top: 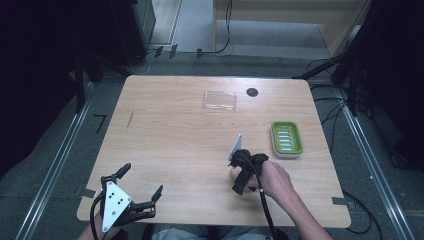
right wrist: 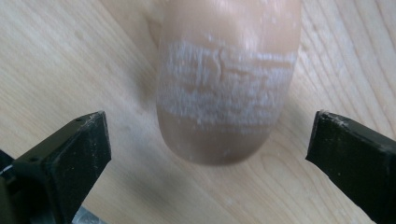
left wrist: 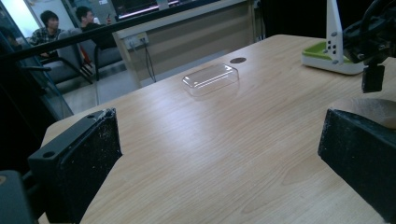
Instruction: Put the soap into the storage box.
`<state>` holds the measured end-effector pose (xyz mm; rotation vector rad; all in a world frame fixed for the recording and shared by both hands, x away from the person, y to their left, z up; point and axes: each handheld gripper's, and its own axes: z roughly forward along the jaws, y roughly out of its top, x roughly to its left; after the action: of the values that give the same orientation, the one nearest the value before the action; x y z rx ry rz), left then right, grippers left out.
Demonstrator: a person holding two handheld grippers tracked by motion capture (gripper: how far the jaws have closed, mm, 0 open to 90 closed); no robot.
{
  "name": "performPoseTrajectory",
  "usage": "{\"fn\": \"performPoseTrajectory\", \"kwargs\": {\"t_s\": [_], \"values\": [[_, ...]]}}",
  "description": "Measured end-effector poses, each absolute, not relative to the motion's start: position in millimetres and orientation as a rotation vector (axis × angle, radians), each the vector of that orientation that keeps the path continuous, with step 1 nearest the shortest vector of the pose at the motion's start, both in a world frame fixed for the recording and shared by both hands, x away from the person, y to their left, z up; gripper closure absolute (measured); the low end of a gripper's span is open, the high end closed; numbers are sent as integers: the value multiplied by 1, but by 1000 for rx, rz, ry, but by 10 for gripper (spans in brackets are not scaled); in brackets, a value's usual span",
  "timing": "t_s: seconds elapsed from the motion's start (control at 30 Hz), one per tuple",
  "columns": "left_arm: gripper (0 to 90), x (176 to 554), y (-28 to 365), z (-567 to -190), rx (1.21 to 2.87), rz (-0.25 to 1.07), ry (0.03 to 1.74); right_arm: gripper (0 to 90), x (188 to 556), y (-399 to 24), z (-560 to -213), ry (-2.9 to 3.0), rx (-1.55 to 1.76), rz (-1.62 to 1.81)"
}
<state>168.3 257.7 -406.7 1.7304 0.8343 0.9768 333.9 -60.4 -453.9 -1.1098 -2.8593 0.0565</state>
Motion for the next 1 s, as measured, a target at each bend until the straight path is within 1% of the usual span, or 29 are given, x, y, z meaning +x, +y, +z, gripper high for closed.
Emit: {"fn": "performPoseTrajectory", "kwargs": {"t_s": [0.47,0.53,0.57,0.6,0.63,0.77,0.9,0.97,1.0], "values": [[0,168,258,-407,1731,976,834,0,348,-52,-465,-2866,-1109,64],[0,168,258,-407,1731,976,835,41,348,-51,-466,-2870,-1118,62],[0,168,258,-407,1730,976,834,41,348,-51,-466,-2870,-1118,62],[0,168,258,-407,1731,977,833,59,348,-51,-466,-2869,-1120,61],[0,168,258,-407,1729,978,833,131,347,-51,-465,-2873,-1134,63],[0,168,258,-407,1732,978,831,160,346,-50,-464,-2877,-1129,65],[0,168,258,-407,1729,979,829,228,346,-50,-464,-2877,-1133,68],[0,168,258,-407,1729,979,829,238,346,-50,-464,-2880,-1135,70],[0,168,258,-407,1729,980,828,266,346,-50,-464,-2878,-1138,72]]}}
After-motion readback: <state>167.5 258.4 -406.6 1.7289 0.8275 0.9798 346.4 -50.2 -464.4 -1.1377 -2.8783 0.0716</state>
